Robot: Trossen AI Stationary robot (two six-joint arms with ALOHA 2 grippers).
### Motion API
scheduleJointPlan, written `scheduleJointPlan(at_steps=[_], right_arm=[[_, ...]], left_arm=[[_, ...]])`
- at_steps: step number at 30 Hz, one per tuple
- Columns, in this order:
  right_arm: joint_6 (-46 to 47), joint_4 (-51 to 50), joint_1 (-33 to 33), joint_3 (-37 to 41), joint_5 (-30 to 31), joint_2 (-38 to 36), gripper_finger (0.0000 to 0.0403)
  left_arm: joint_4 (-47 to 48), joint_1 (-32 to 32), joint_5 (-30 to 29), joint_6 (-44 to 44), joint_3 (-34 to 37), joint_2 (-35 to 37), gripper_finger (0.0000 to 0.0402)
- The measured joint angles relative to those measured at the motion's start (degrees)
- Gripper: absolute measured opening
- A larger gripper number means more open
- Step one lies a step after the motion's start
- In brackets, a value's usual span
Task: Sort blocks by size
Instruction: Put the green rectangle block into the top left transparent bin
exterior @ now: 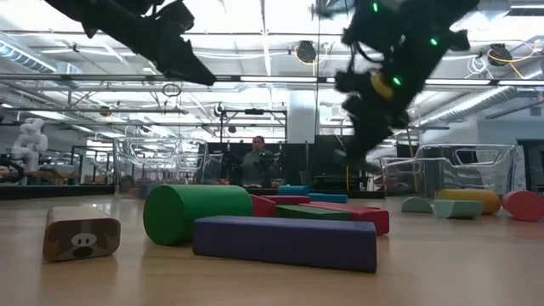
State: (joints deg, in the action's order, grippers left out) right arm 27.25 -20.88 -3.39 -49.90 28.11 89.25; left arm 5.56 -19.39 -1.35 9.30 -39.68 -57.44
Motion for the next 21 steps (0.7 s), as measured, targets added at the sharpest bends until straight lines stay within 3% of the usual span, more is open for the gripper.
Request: scheduleJointPlan(at_steps=[9, 15, 21], right_arm=[[-27.0, 9.7, -3.0, -4.3, 15.6, 0.0, 0.0082], [-37.1, 13.4, -4.2, -4.3, 26.3, 0.0, 0.0081], [-45.8, 14.8, -4.2, -4.3, 29.1, 0.0, 0.008]], left_arm=[[-15.6, 3.1, 0.3, -12.4, 0.0, -10.7, 0.0152], [-25.3, 3.0, 0.4, -17.1, 0.0, -15.9, 0.0152], [-31.6, 3.0, 2.9, -19.1, -0.1, -20.0, 0.0152]])
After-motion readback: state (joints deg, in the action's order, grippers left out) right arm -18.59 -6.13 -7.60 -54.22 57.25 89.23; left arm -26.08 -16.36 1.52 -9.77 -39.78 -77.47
